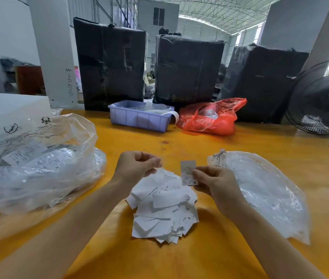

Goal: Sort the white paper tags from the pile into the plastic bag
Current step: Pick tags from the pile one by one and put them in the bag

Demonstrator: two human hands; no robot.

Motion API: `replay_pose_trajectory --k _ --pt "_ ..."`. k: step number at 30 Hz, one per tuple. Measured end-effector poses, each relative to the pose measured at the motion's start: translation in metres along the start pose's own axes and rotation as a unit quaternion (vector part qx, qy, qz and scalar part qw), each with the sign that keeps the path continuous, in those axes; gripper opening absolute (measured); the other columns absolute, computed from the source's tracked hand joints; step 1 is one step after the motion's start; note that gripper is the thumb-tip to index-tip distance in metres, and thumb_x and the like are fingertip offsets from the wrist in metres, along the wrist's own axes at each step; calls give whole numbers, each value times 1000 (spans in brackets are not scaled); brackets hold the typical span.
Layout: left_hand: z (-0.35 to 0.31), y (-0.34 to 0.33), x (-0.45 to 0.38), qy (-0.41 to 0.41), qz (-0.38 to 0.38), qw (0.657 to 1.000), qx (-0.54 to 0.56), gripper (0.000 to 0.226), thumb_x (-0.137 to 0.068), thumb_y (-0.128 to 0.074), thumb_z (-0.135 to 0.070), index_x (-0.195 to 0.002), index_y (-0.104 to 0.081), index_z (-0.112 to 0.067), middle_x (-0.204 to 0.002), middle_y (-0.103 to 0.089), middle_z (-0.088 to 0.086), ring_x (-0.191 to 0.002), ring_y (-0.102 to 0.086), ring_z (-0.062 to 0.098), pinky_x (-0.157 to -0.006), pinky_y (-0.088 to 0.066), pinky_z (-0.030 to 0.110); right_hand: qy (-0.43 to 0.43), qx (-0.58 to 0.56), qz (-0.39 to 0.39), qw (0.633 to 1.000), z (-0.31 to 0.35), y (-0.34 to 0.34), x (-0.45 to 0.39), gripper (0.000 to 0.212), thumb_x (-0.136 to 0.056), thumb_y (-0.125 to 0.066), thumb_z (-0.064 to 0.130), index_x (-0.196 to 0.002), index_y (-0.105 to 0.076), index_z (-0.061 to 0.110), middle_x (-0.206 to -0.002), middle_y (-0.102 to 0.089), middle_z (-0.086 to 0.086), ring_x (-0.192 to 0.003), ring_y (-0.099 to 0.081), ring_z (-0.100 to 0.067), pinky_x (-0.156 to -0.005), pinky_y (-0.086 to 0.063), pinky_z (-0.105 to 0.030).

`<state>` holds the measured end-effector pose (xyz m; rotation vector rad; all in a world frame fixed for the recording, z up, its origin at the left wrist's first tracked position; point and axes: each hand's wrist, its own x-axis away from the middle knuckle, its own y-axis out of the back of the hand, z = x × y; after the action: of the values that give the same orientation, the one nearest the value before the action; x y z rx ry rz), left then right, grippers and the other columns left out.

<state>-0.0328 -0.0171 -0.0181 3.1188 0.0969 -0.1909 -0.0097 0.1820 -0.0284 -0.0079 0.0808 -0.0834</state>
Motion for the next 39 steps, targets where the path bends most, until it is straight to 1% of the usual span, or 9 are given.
replay_pose_trajectory --k 4,11,14,18,24,29,32,36,39 --pt "3 -5 3 14 53 997 -45 6 -82 -71 -14 -78 -69 -11 -69 -74 -1 -56 -63 5 -58 -52 18 -68 -84 15 994 2 -2 -2 6 -85 -62 -2 -89 -65 1 -78 -73 -11 -68 -72 -19 -55 -54 -21" --pt "-1 -13 11 29 142 986 -79 6 -81 -72 -14 -79 -71 -9 -69 -74 1 -55 -62 4 -55 -50 15 -36 -181 -2 983 14 -4 0 10 -81 -63 -6 -77 -59 2 -73 -69 -12 -62 -69 -17 -55 -56 -23" --pt "-4 -15 14 43 165 983 -70 7 -80 -73 -14 -80 -71 -8 -70 -74 3 -55 -62 5 -53 -50 15 16 -167 -20 986 18 -2 1 15 -77 -68 -2 -84 -60 7 -77 -69 -10 -62 -67 -15 -56 -54 -21" --pt "-6 -16 15 62 181 979 -65 7 -78 -74 -14 -79 -72 -7 -73 -74 6 -54 -60 6 -51 -48 16 79 -104 11 991 18 -4 7 37 -72 -73 -1 -104 -58 12 -89 -69 -12 -74 -70 -23 -66 -58 -27" --pt "-7 -16 16 77 183 978 -64 9 -78 -74 -15 -82 -73 -7 -74 -74 5 -54 -61 5 -51 -48 15 138 16 15 990 16 -10 11 22 -80 -67 -5 -92 -62 12 -87 -69 -10 -75 -70 -21 -62 -56 -21" --pt "-9 -16 16 89 188 977 -49 14 -77 -74 -14 -87 -73 -3 -75 -74 7 -54 -60 6 -51 -48 15 166 115 2 979 13 -10 10 24 -79 -70 -2 -91 -61 17 -90 -68 -12 -82 -68 -23 -70 -59 -32" --pt "-9 -15 17 93 192 976 -41 14 -77 -74 -14 -86 -73 -3 -76 -74 9 -53 -60 6 -50 -48 15 159 107 16 981 12 -12 11 25 -78 -71 -2 -90 -62 17 -91 -68 -13 -84 -68 -24 -72 -58 -33" --pt "-11 -13 16 100 190 976 -40 23 -68 -76 -20 -84 -73 -3 -78 -74 10 -54 -60 7 -51 -48 15 166 32 -32 985 15 -9 10 23 -80 -69 0 -94 -60 16 -85 -68 -5 -75 -70 -19 -61 -55 -21" --pt "-11 -13 16 105 190 975 -40 17 -72 -76 -16 -84 -73 -3 -78 -74 10 -54 -60 7 -51 -48 15 170 28 -13 985 16 -8 9 24 -80 -69 0 -94 -61 17 -85 -69 -4 -74 -71 -17 -61 -55 -20"
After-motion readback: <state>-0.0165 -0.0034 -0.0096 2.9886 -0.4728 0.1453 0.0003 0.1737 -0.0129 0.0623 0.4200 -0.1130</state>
